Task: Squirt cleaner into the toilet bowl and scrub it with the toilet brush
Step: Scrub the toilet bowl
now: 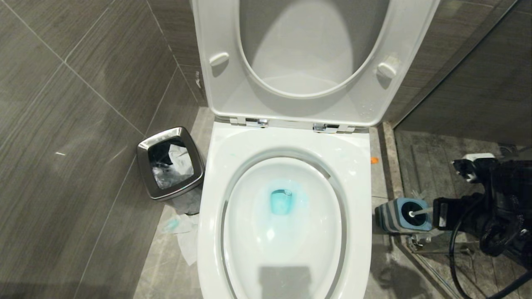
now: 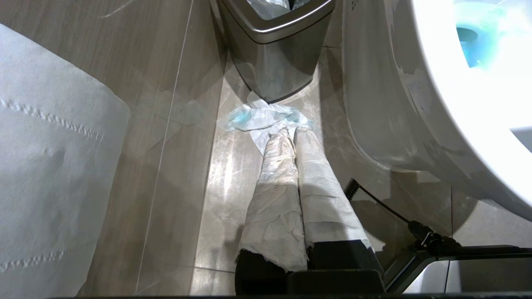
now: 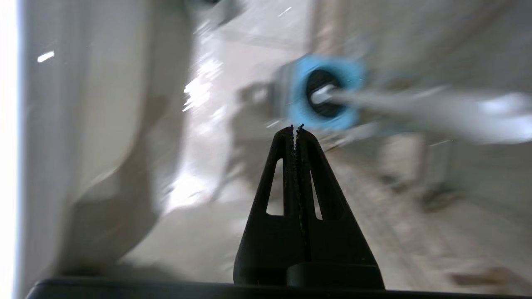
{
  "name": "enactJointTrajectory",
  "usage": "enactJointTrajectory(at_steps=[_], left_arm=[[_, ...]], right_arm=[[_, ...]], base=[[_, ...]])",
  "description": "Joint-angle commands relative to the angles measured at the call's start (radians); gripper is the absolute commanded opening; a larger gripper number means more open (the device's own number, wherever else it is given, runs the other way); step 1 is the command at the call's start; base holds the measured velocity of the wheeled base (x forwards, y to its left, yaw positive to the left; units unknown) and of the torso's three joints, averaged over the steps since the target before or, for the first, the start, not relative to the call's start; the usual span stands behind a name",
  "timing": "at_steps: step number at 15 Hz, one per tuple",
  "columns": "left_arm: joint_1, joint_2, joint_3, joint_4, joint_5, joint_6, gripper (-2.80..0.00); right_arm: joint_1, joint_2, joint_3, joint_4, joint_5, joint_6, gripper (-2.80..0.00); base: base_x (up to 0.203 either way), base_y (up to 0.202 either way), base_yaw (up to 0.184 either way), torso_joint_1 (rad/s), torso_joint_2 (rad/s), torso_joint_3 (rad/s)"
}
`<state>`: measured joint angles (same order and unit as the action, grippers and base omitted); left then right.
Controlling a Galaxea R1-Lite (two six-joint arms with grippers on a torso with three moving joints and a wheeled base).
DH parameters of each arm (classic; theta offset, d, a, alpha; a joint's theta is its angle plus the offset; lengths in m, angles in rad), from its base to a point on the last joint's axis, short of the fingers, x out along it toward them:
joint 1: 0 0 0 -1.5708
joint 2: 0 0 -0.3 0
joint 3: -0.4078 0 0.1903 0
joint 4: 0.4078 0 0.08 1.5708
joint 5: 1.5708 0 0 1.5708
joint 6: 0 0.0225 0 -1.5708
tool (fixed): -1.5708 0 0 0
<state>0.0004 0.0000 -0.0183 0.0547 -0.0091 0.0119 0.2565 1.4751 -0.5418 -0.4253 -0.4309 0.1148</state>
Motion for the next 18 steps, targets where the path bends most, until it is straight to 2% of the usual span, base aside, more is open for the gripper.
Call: enactJointTrajectory(at_steps=[1, 4, 7, 10, 12, 15, 18], left_arm=[[0.0, 0.0, 0.0, 0.001, 0.0, 0.0, -2.8], [0.0, 0.0, 0.0, 0.001, 0.0, 0.0, -2.8], [0.0, 0.0, 0.0, 0.001, 0.0, 0.0, -2.8], [0.001, 0.0, 0.0, 0.001, 0.0, 0.0, -2.8], [0.0, 0.0, 0.0, 0.001, 0.0, 0.0, -2.8], [0.001, 0.0, 0.0, 0.001, 0.0, 0.0, -2.8], [0.0, 0.0, 0.0, 0.001, 0.0, 0.0, -2.8]], right_arm=[[0.009, 0.032, 0.077, -0.046, 0.061, 0.03, -2.8], [0.009, -0.005, 0.266, -0.181, 0.102, 0.015, -2.8], [-0.001, -0.112, 0.423, -0.211, 0.167, -0.006, -2.8], [-0.044, -0.178, 0.534, -0.214, 0.213, -0.008, -2.8], [-0.057, -0.227, 0.543, -0.205, 0.236, -0.017, -2.8], [-0.124, -0.255, 0.543, -0.176, 0.218, -0.146, -2.8], [-0.17, -0.258, 0.543, -0.14, 0.211, -0.159, -2.8]], base=[[0.0, 0.0, 0.0, 0.0, 0.0, 0.0], [0.0, 0.0, 0.0, 0.0, 0.0, 0.0], [0.0, 0.0, 0.0, 0.0, 0.0, 0.0], [0.0, 0.0, 0.0, 0.0, 0.0, 0.0], [0.0, 0.0, 0.0, 0.0, 0.0, 0.0], [0.0, 0.0, 0.0, 0.0, 0.0, 0.0], [0.0, 0.0, 0.0, 0.0, 0.0, 0.0]])
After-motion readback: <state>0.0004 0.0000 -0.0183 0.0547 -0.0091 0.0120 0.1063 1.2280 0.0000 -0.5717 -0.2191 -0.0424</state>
